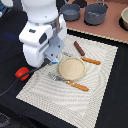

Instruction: Interact with the objects in diverse but meaningful ways.

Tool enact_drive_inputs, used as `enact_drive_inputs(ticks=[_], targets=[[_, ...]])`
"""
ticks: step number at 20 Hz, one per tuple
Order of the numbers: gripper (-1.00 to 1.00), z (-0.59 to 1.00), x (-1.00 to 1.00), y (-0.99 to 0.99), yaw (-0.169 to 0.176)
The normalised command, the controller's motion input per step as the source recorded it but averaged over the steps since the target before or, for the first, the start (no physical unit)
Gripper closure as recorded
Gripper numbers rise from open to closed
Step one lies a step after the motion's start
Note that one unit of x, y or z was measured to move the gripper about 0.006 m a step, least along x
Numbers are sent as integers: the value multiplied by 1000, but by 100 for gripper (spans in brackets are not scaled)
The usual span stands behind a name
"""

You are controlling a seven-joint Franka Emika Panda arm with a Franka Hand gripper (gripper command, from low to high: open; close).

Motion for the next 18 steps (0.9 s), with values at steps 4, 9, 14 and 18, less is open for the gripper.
enact_drive_inputs(ticks=[4,9,14,18], targets=[[100,-36,693,-666,-61],[100,14,486,-751,-24],[100,27,299,-737,-21],[100,0,144,-499,-15]])
